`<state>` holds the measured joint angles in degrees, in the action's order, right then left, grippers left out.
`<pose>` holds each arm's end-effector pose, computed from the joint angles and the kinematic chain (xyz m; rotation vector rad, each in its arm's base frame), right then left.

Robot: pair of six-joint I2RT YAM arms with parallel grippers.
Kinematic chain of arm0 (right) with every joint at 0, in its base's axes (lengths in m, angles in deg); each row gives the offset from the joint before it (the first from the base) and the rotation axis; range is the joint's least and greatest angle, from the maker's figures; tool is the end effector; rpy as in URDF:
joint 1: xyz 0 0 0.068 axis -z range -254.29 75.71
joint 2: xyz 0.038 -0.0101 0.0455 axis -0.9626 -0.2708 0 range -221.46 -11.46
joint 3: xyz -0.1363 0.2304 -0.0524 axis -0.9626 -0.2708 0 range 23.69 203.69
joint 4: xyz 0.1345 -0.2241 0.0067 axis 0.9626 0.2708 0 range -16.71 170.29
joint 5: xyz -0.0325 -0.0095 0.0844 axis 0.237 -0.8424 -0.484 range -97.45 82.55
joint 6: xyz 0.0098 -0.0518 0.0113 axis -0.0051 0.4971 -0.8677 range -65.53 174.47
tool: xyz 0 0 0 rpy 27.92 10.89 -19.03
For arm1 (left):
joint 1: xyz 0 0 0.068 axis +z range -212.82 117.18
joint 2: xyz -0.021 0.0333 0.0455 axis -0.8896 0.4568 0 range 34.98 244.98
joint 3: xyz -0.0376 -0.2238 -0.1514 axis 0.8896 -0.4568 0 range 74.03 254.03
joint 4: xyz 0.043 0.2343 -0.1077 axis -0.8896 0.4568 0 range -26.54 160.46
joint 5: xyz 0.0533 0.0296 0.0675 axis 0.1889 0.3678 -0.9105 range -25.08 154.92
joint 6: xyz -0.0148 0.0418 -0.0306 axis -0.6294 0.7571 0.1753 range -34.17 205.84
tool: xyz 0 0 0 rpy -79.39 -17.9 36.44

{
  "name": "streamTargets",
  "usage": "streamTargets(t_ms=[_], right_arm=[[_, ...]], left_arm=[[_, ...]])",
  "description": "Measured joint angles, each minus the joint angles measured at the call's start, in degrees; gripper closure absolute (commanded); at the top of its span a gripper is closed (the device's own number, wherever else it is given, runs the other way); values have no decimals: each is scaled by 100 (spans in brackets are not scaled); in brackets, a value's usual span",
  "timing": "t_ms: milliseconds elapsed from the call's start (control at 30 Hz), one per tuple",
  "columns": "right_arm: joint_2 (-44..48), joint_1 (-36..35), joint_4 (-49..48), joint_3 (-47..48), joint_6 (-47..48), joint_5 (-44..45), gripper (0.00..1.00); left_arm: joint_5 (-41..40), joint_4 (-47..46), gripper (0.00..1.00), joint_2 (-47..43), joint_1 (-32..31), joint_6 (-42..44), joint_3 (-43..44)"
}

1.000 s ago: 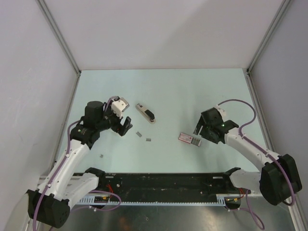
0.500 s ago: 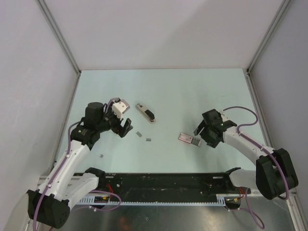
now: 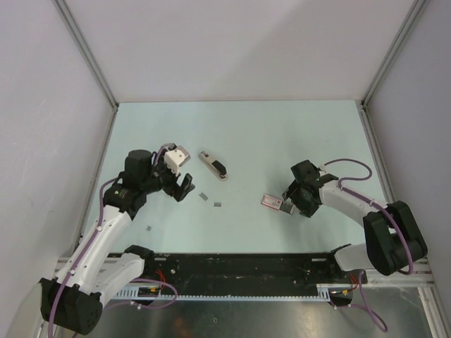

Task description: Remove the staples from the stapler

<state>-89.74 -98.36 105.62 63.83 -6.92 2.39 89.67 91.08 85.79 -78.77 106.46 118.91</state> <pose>0.2149 0.0893 0.1650 0.9258 2.6136 0.1484 0.1803 -0.0670 0.2938 0.8978 1.9249 -0.4162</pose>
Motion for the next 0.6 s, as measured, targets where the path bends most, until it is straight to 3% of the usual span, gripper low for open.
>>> streamTargets(t_ms=[600], right_arm=[[-531, -595, -157, 400, -157, -11, 31]], left_arm=[[-4, 0, 11, -188, 0, 44, -15]])
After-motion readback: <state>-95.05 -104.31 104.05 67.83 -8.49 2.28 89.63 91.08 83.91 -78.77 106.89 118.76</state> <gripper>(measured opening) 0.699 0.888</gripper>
